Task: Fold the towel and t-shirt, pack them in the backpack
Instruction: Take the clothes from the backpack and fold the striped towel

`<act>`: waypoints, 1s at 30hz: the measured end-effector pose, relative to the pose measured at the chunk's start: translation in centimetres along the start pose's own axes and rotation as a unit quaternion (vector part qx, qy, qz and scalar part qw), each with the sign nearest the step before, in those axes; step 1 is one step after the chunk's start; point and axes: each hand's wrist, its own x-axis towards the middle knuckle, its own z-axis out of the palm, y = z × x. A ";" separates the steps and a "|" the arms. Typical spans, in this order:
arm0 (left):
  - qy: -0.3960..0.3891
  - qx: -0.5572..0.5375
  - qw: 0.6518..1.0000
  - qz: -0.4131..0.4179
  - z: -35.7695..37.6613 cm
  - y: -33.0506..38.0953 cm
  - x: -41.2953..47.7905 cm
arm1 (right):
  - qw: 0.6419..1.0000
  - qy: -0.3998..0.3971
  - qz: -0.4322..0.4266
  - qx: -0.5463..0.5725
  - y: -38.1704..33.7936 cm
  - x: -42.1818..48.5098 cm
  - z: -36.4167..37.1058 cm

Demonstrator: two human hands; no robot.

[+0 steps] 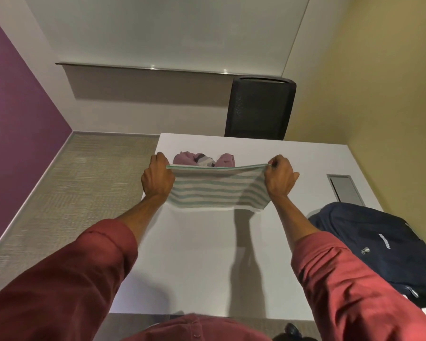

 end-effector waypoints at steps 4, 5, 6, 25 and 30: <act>0.048 -0.012 0.998 -0.024 -0.9 -0.3 -0.9 | 0.999 0.032 -0.016 0.035 -0.7 -1.4 -0.5; 0.050 -0.017 0.998 -0.035 -0.7 -0.6 -1.7 | 0.998 0.034 -0.018 0.043 -0.5 -2.1 -0.5; 0.047 -0.019 0.998 -0.045 -0.4 -1.1 -2.7 | 0.998 0.033 -0.018 0.046 -0.1 -3.1 -0.4; -0.458 0.167 0.834 -0.260 8.4 -9.8 -21.4 | 0.892 -0.393 0.083 -0.206 15.9 -20.8 2.7; -0.489 0.161 0.839 -0.176 8.7 -11.0 -20.9 | 0.889 -0.406 0.040 -0.209 15.8 -20.7 3.2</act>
